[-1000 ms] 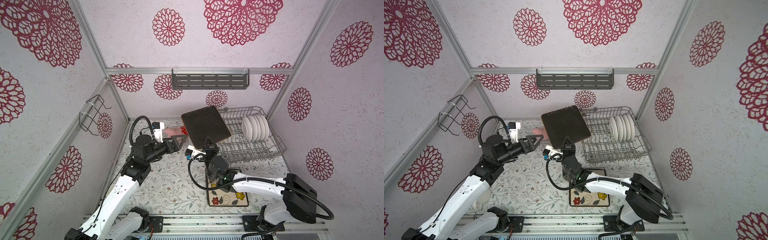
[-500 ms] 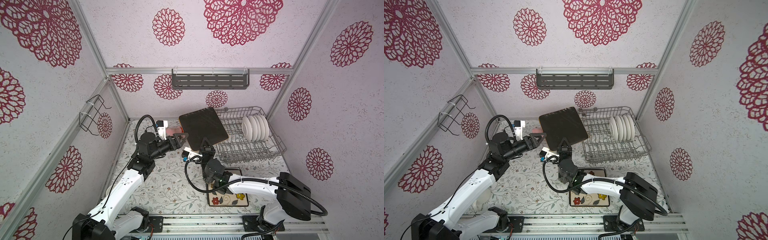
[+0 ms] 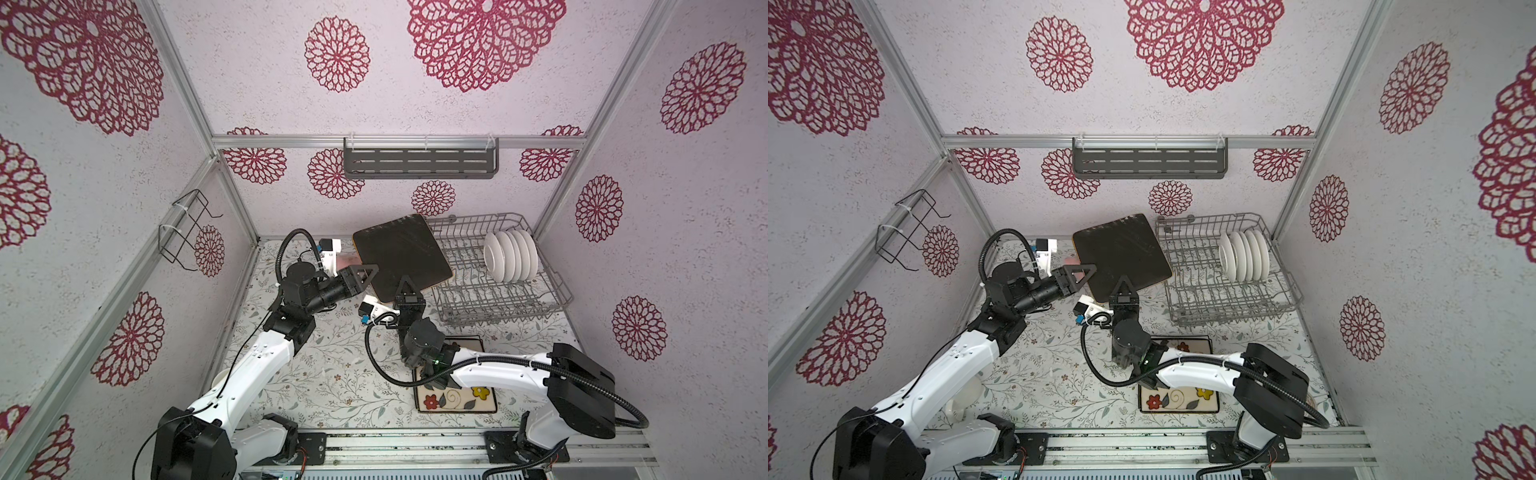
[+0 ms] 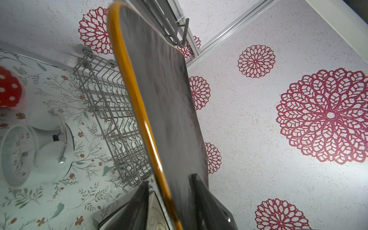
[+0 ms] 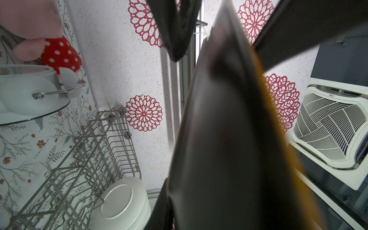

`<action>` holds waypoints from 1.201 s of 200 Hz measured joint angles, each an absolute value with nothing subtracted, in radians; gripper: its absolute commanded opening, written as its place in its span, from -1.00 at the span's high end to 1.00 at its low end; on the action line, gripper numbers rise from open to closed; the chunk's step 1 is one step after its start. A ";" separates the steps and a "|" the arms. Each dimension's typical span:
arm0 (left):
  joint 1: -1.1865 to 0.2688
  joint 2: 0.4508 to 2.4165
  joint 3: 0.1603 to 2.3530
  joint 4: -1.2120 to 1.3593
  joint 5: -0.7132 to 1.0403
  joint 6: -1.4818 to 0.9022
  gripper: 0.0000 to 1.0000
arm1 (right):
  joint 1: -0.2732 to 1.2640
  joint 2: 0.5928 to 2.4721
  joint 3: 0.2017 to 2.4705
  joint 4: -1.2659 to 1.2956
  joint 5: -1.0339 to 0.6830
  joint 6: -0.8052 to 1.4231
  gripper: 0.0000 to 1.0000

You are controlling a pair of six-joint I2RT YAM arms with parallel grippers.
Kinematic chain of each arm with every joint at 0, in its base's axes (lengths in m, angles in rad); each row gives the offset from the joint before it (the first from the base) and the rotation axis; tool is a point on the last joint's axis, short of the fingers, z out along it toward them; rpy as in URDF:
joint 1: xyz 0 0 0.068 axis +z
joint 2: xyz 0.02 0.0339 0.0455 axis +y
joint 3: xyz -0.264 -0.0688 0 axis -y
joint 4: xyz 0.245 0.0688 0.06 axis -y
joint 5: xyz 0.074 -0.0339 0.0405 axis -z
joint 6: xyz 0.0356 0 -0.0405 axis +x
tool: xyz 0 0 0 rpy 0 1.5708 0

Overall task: Unload the plates from the dish rack
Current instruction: 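Grasp the dark plate's edge with the left gripper beside the right gripper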

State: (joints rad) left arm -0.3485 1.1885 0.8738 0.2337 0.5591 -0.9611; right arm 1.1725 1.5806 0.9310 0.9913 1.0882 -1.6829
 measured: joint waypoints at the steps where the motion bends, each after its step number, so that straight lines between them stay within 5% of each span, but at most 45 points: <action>1: -0.348 1.189 0.874 0.235 0.560 -0.962 0.36 | 1.173 1.581 0.931 0.991 1.088 -1.683 0.89; 113: -0.344 1.227 0.874 0.244 0.569 -1.057 1.00 | 1.178 1.618 0.933 1.029 1.124 -1.732 0.82; 240: -0.341 1.245 0.876 0.263 0.594 -1.021 1.00 | 1.181 1.625 0.927 1.103 1.120 -1.761 -0.28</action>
